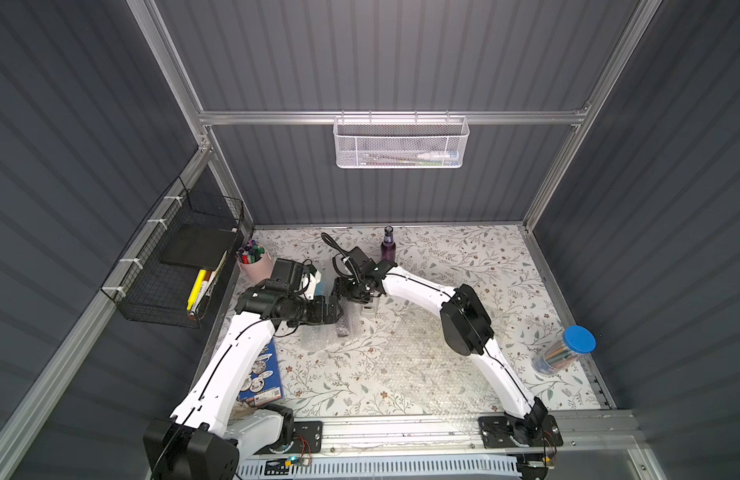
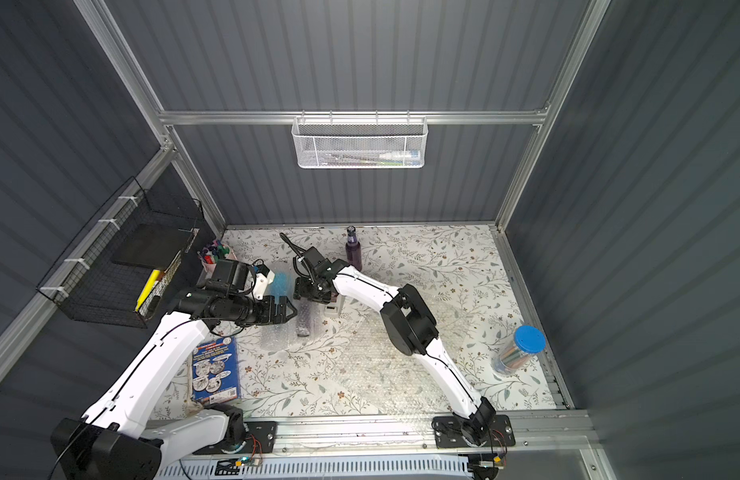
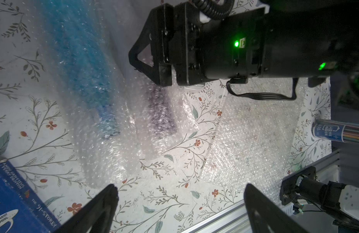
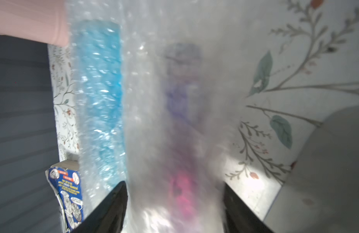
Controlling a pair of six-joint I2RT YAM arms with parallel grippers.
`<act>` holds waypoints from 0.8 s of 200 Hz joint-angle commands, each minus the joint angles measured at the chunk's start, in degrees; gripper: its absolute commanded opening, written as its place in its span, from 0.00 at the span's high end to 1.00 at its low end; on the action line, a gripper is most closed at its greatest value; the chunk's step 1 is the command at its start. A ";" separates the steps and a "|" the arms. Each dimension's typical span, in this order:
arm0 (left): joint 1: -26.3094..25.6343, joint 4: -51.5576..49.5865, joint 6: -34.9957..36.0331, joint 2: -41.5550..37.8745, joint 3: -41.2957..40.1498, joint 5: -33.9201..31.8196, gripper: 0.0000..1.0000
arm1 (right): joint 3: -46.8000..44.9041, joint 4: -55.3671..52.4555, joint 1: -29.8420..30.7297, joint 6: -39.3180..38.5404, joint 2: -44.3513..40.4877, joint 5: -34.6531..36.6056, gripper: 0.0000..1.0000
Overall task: Wrap wine bottles in bubble wrap
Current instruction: Place the bubble wrap at the center of the board.
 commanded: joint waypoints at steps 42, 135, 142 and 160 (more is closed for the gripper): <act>0.33 0.07 0.95 -0.39 0.49 6.02 0.00 | -6.41 0.14 -1.12 -0.74 -13.04 -2.64 0.24; -1.74 12.97 -4.04 0.95 -4.74 14.31 0.01 | -45.97 -5.98 -10.90 -14.58 -49.36 12.63 0.15; -2.69 13.67 -4.52 1.29 -5.00 13.97 0.01 | -49.14 -6.10 -12.79 -13.67 -51.22 12.21 0.15; -4.91 15.80 -5.85 2.31 -5.70 13.76 0.01 | -56.21 -5.75 -15.89 -12.25 -54.47 17.08 0.15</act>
